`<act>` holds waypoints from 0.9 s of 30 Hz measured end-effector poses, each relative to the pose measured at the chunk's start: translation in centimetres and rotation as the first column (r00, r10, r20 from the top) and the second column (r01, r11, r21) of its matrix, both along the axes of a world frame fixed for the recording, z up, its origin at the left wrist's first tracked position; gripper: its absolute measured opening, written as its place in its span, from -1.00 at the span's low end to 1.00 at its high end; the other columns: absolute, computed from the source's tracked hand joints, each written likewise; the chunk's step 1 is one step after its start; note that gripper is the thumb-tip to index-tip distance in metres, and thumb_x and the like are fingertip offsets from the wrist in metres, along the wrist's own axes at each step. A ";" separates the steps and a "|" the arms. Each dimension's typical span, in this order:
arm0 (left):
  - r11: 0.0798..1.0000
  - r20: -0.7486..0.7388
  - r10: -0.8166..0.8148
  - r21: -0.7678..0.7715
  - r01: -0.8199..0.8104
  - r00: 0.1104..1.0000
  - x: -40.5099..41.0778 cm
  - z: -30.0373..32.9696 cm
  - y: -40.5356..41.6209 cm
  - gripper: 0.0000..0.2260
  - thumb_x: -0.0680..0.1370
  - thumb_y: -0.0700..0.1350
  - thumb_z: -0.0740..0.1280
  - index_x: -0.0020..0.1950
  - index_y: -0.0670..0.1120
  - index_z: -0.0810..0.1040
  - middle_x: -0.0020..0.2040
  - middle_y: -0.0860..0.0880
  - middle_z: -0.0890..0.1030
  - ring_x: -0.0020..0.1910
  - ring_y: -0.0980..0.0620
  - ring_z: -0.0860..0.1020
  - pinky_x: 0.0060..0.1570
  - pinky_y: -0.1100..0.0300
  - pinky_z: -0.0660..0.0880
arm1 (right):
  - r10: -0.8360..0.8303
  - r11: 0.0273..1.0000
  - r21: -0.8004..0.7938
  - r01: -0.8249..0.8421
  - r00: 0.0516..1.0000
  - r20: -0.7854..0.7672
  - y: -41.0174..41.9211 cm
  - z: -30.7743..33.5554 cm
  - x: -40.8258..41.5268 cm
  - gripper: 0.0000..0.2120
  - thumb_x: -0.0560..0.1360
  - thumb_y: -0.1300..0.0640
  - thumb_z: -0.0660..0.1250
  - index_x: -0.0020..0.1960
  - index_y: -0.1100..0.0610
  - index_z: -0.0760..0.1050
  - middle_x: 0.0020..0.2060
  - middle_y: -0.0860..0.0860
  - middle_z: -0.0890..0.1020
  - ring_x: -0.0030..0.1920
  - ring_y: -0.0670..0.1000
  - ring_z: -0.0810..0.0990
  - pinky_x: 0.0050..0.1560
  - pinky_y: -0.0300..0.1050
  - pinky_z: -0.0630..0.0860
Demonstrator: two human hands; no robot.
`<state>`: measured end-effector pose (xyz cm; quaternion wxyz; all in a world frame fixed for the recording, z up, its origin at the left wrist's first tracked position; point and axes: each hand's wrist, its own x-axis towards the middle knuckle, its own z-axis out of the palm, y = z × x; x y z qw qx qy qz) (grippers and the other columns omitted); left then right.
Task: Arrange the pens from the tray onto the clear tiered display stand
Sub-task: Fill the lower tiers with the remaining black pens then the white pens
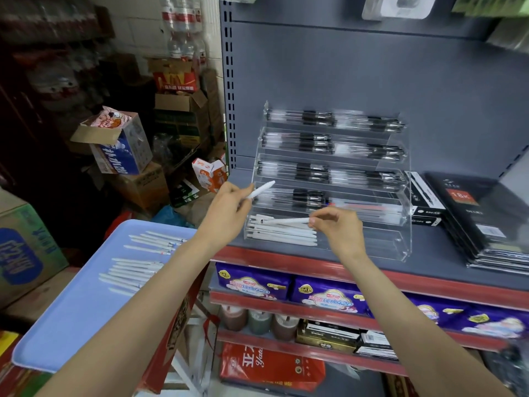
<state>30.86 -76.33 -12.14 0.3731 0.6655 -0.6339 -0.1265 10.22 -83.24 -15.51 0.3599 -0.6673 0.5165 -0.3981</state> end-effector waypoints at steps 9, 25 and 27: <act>0.998 -0.042 0.052 -0.025 -0.053 0.998 -0.1 -0.1 1.0 -0.90 0.54 -0.18 0.32 0.04 -0.09 0.55 -0.10 0.06 0.54 -0.14 0.12 0.46 -0.18 0.40 0.36 | -0.010 0.970 -0.197 -0.142 0.786 -0.619 0.0 -0.1 0.6 -0.92 0.49 0.17 0.35 -0.08 0.09 0.63 -0.09 0.04 0.63 -0.07 0.06 0.58 -0.15 -0.10 0.49; 0.999 -0.013 0.037 0.018 -0.037 0.999 -3.8 0.0 0.7 -0.88 0.49 -0.16 0.39 0.01 -0.10 0.62 -0.13 0.04 0.59 -0.13 0.14 0.50 -0.11 0.39 0.36 | 0.281 0.957 -0.083 -0.276 0.959 0.042 0.5 2.6 -0.5 -0.92 0.45 0.28 0.40 -0.12 0.14 0.63 -0.28 -0.10 0.64 -0.25 -0.14 0.62 -0.04 -0.25 0.58; 0.997 0.027 0.072 -0.022 -0.071 0.997 -3.3 -0.3 0.6 -0.86 0.49 -0.17 0.39 0.03 -0.11 0.61 -0.09 0.02 0.58 -0.12 0.15 0.49 -0.04 0.32 0.42 | 0.208 0.975 -0.087 -0.203 0.977 0.052 0.1 2.3 -1.5 -0.93 0.45 0.27 0.40 -0.12 0.14 0.64 -0.27 -0.09 0.65 -0.24 -0.14 0.63 -0.06 -0.31 0.57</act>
